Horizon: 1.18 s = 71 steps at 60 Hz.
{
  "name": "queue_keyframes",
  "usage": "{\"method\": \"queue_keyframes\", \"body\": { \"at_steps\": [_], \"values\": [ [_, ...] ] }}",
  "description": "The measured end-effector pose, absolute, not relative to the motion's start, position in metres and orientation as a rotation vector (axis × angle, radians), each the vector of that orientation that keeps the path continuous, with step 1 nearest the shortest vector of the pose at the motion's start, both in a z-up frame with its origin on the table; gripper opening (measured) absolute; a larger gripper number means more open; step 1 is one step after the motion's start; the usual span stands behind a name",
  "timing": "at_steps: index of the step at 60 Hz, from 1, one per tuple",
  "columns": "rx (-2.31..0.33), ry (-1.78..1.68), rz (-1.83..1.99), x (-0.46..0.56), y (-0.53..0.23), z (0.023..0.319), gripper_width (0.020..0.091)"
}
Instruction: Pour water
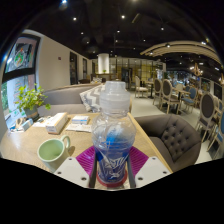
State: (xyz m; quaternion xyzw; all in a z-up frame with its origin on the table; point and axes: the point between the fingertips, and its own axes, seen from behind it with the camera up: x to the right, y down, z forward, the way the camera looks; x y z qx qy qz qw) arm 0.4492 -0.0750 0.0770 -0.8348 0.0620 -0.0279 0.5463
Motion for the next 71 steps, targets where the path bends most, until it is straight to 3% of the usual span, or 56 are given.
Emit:
{"method": "queue_keyframes", "body": {
  "at_steps": [6, 10, 12, 14, 18, 44, 54, 71],
  "values": [
    [-2.055, 0.160, -0.068, 0.448, -0.080, 0.064, 0.0540],
    [-2.120, 0.164, -0.079, 0.446, -0.090, 0.055, 0.0790],
    [-2.134, 0.150, -0.103, 0.446, -0.093, 0.056, 0.0870],
    [-2.152, 0.137, -0.140, 0.447, -0.102, 0.059, 0.0841],
    [-2.183, 0.113, -0.193, 0.444, -0.121, 0.073, 0.0865],
    [-2.281, 0.210, -0.234, 0.346, -0.254, 0.193, 0.0851],
    [-2.264, 0.235, -0.234, 0.330, -0.268, 0.209, 0.0852],
    [-2.311, 0.200, -0.243, 0.319, -0.280, 0.199, 0.0853]
  ]
}}
